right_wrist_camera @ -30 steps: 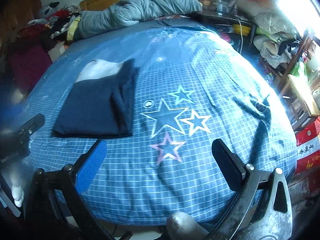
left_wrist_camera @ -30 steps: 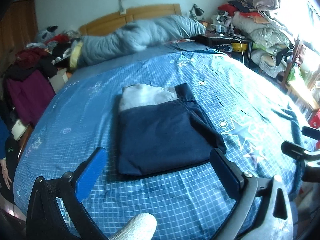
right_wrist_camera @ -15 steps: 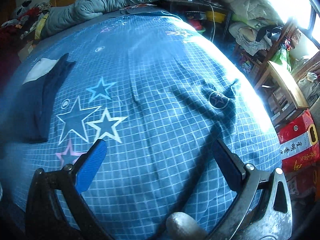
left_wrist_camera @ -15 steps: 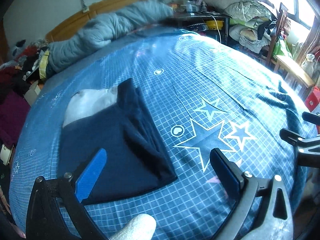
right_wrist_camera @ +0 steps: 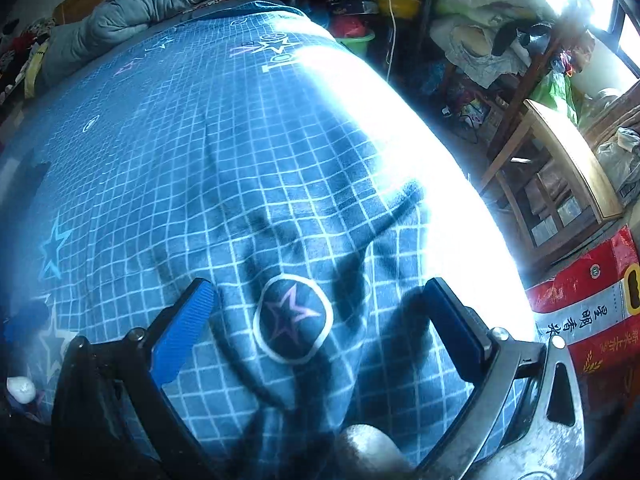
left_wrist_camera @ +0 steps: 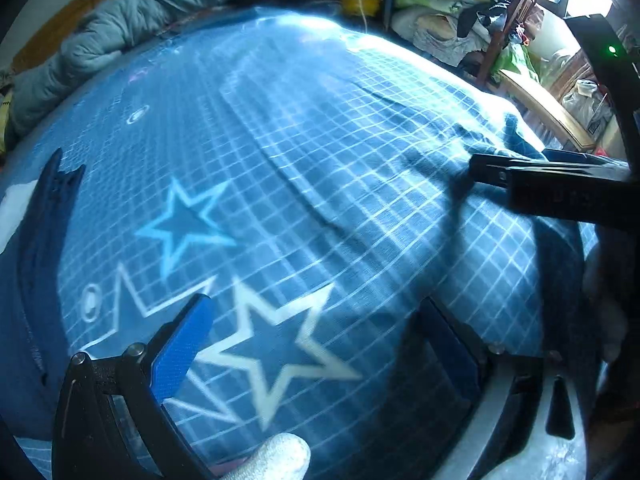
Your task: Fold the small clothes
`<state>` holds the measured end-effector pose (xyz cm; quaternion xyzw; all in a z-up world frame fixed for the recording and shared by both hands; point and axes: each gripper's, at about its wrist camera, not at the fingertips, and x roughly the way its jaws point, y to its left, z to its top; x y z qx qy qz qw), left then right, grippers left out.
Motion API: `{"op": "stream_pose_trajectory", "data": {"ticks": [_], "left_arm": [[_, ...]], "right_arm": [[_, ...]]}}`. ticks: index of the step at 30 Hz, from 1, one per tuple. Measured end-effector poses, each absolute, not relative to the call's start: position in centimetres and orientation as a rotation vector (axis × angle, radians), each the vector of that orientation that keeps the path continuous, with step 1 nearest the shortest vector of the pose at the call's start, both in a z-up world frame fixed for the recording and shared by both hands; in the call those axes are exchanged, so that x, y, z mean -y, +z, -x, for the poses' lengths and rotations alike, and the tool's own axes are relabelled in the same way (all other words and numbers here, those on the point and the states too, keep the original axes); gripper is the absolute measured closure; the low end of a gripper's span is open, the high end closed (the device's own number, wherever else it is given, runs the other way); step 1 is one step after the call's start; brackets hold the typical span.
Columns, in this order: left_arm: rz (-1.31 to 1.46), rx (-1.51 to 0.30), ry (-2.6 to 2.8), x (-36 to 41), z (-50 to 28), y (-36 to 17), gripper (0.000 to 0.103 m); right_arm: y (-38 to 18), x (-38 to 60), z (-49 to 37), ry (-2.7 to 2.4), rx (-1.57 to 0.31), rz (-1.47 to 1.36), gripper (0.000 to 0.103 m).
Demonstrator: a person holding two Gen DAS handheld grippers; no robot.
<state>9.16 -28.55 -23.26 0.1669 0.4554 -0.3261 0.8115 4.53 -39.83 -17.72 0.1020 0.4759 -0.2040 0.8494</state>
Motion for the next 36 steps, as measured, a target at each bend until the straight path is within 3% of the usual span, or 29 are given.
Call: {"op": "stream_pose_trajectory", "data": {"ticks": [11,36], "left_arm": [[-0.281,-0.951,-0.590,35.2,-10.5,-23.9,0.000],[-0.242,-0.941,-0.592,34.1,-10.1,-24.0,0.000]], "right_arm": [[-18.4,37.4,-5.1,-0.380,-0.959,-0.111,0.000],[-18.2,36.8,-4.5,-0.383,-0.950,-0.121,0.000]]}}
